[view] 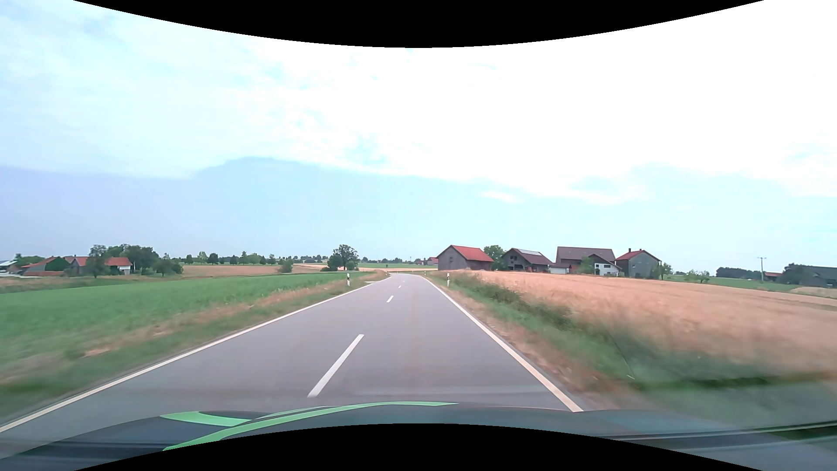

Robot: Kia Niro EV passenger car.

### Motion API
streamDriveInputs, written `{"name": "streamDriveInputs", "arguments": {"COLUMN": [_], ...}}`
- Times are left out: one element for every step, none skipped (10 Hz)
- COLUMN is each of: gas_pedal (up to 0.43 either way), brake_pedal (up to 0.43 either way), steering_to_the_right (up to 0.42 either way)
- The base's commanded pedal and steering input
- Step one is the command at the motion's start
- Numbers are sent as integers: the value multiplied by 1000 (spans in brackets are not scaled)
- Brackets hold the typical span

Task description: Follow the waypoints while adhering to traffic rules and regulations

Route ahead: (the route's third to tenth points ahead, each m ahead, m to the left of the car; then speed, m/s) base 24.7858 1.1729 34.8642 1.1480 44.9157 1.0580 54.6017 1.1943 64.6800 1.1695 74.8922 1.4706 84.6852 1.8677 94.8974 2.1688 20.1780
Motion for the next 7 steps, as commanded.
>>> {"name": "streamDriveInputs", "arguments": {"gas_pedal": [110,118,118,118,118,118,118], "brake_pedal": [0,0,0,0,0,0,0], "steering_to_the_right": [0,0,1,0,0,0,0]}}
